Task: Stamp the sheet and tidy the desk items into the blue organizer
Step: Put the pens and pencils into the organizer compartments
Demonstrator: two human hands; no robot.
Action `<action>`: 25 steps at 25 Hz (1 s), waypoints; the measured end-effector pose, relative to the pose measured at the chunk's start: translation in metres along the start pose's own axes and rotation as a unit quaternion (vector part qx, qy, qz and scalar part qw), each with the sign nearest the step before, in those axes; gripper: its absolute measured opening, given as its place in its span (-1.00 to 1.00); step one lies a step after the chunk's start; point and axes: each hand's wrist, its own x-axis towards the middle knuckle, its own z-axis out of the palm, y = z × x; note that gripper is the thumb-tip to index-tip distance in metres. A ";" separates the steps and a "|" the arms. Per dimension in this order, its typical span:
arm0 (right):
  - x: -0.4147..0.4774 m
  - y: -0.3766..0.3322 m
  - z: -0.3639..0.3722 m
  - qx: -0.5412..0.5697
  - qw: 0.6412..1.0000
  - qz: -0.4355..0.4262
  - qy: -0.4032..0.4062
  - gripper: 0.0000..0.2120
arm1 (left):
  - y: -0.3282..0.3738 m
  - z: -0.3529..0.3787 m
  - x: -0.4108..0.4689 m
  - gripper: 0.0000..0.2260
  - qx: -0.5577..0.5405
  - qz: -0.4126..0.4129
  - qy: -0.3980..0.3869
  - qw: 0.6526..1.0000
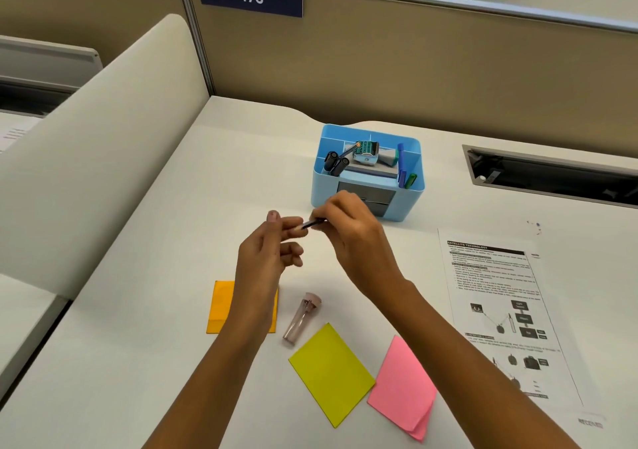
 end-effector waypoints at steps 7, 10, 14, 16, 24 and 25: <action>0.001 -0.017 -0.009 0.226 0.949 0.215 0.034 -0.89 | -0.011 0.006 0.006 -0.79 0.287 0.168 0.002 0.943; 0.005 -0.018 -0.018 0.240 0.944 0.227 0.026 -0.92 | -0.017 0.007 0.009 -0.87 0.308 0.189 0.016 0.932; 0.022 -0.016 -0.034 0.228 0.946 0.215 0.080 -0.88 | -0.015 0.005 0.012 -0.79 0.305 0.206 0.042 0.929; 0.040 -0.008 -0.042 0.216 0.938 0.218 0.160 -0.83 | -0.022 0.000 0.013 -0.73 0.323 0.200 0.044 0.924; 0.116 0.070 -0.011 0.025 0.960 0.262 0.095 -0.83 | -0.100 -0.028 0.021 -0.61 0.544 0.146 -0.057 0.824; 0.118 0.075 -0.005 0.008 0.960 0.274 0.052 -0.84 | -0.104 -0.030 0.021 -0.57 0.551 0.160 -0.058 0.817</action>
